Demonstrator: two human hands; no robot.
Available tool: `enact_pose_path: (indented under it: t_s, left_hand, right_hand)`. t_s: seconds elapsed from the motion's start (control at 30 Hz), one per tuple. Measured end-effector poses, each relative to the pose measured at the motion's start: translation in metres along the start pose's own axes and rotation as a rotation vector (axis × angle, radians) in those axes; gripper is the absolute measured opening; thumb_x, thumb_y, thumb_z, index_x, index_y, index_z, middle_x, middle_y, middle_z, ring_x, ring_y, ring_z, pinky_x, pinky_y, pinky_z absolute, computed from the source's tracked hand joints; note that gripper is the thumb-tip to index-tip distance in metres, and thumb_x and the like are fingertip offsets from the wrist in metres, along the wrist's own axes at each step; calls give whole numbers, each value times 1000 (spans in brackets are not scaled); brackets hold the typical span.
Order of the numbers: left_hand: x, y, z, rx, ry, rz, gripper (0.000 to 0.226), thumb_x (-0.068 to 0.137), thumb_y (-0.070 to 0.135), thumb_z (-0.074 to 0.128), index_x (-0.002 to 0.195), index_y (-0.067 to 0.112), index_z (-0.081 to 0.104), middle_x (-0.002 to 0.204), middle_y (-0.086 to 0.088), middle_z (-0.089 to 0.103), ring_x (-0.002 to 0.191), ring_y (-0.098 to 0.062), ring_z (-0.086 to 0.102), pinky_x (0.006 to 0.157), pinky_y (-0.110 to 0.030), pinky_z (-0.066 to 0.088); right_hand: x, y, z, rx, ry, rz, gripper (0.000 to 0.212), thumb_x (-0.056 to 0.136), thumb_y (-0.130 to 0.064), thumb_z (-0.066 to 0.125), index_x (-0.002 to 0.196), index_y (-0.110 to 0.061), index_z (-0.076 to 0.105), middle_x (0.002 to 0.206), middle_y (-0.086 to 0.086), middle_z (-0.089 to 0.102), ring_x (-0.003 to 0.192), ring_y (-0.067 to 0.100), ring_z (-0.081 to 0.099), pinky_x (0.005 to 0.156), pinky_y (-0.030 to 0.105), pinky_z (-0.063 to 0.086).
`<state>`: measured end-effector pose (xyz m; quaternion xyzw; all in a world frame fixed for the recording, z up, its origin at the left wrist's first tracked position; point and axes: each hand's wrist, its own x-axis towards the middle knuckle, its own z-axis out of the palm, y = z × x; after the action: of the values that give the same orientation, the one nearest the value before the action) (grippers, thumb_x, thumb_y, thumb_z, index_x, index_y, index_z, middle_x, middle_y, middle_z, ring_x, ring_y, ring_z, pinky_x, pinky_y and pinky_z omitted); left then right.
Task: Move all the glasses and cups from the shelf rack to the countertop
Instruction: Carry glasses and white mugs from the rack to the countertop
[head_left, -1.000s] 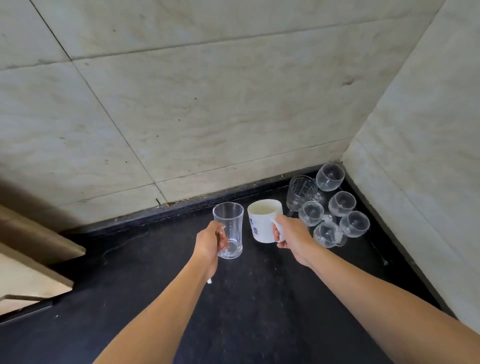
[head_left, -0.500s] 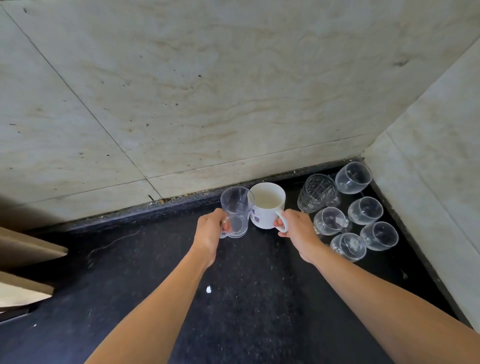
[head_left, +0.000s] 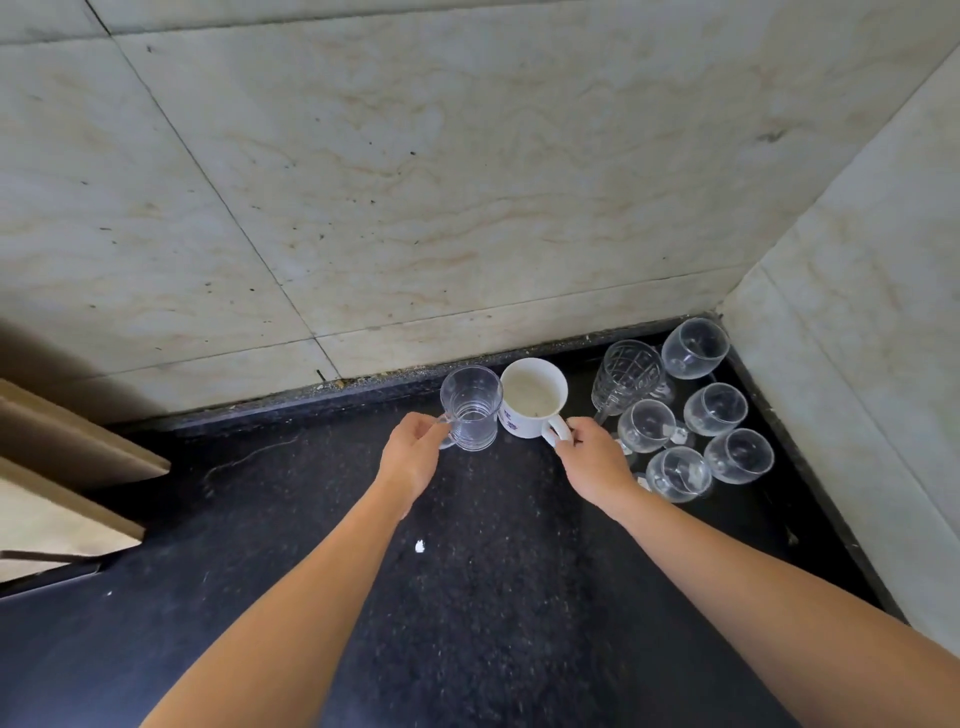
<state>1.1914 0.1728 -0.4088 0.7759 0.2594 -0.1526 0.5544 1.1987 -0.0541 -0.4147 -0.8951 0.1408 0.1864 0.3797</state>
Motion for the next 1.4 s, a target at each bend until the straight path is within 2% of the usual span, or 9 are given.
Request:
enact_pose_path:
  t_s: [0.1, 0.17, 0.4, 0.53, 0.67, 0.73, 1.0, 1.2, 1.4]
  left_hand:
    - [-24, -9, -8, 140, 112, -67, 17, 90, 30, 52, 101, 17, 56, 87, 7, 57, 76, -11, 52, 62, -31, 41]
    - [-47, -14, -13, 183, 93, -102, 16, 88, 27, 53, 98, 15, 58, 85, 4, 58, 75, -14, 53, 63, -31, 42]
    - [-151, -44, -20, 289, 50, -147, 19, 82, 28, 53, 90, 13, 62, 83, -3, 64, 71, -21, 56, 58, -27, 43]
    - [-228, -82, -23, 323, 126, -182, 17, 84, 30, 54, 89, 16, 62, 86, -1, 66, 73, -20, 60, 57, -25, 45]
    - [-320, -132, -35, 384, 183, -271, 13, 84, 30, 54, 88, 19, 61, 90, -4, 68, 85, -24, 64, 69, -29, 48]
    - [-368, -155, -46, 378, 271, -301, 9, 83, 29, 55, 84, 21, 58, 89, -7, 69, 84, -28, 63, 68, -29, 46]
    - [-607, -275, -54, 254, 625, -564, 20, 82, 27, 53, 95, 17, 63, 103, -10, 70, 101, -31, 62, 79, -33, 48]
    - [-798, -363, -30, 109, 795, -755, 23, 85, 29, 51, 99, 16, 63, 108, -8, 68, 101, -28, 62, 81, -34, 50]
    - [-979, -435, -9, -14, 974, -870, 21, 90, 27, 53, 101, 13, 64, 103, -8, 68, 95, -23, 64, 86, -37, 54]
  right_hand:
    - [-25, 2, -10, -119, -17, -112, 42, 94, -23, 53, 135, -17, 47, 125, 10, 52, 111, 31, 56, 88, 43, 47]
    - [-45, 0, -17, -181, -65, -186, 45, 94, -26, 52, 138, -18, 45, 129, 8, 51, 113, 29, 56, 92, 43, 47]
    - [-105, -7, -20, -453, -299, -496, 34, 95, -29, 50, 127, -20, 57, 125, 4, 61, 109, 25, 60, 90, 38, 48]
    - [-145, -14, -4, -607, -417, -736, 30, 95, -29, 48, 121, -20, 59, 121, 3, 62, 108, 27, 58, 86, 34, 43]
    - [-209, -22, 26, -680, -533, -963, 29, 94, -28, 47, 119, -21, 60, 117, 1, 62, 106, 26, 58, 82, 34, 41]
    - [-245, -31, 44, -716, -586, -1085, 30, 95, -29, 46, 120, -22, 60, 119, 0, 61, 104, 25, 59, 79, 33, 41]
    - [-456, -32, 135, -861, -902, -1540, 28, 94, -27, 45, 117, -21, 61, 116, 3, 65, 99, 27, 61, 79, 38, 50]
    - [-653, 18, 197, -930, -1037, -1859, 31, 91, -31, 51, 120, -23, 61, 115, 1, 67, 105, 26, 62, 83, 33, 46]
    - [-844, 81, 232, -867, -1201, -2039, 30, 91, -32, 51, 117, -24, 63, 113, -1, 69, 103, 25, 63, 85, 33, 50]
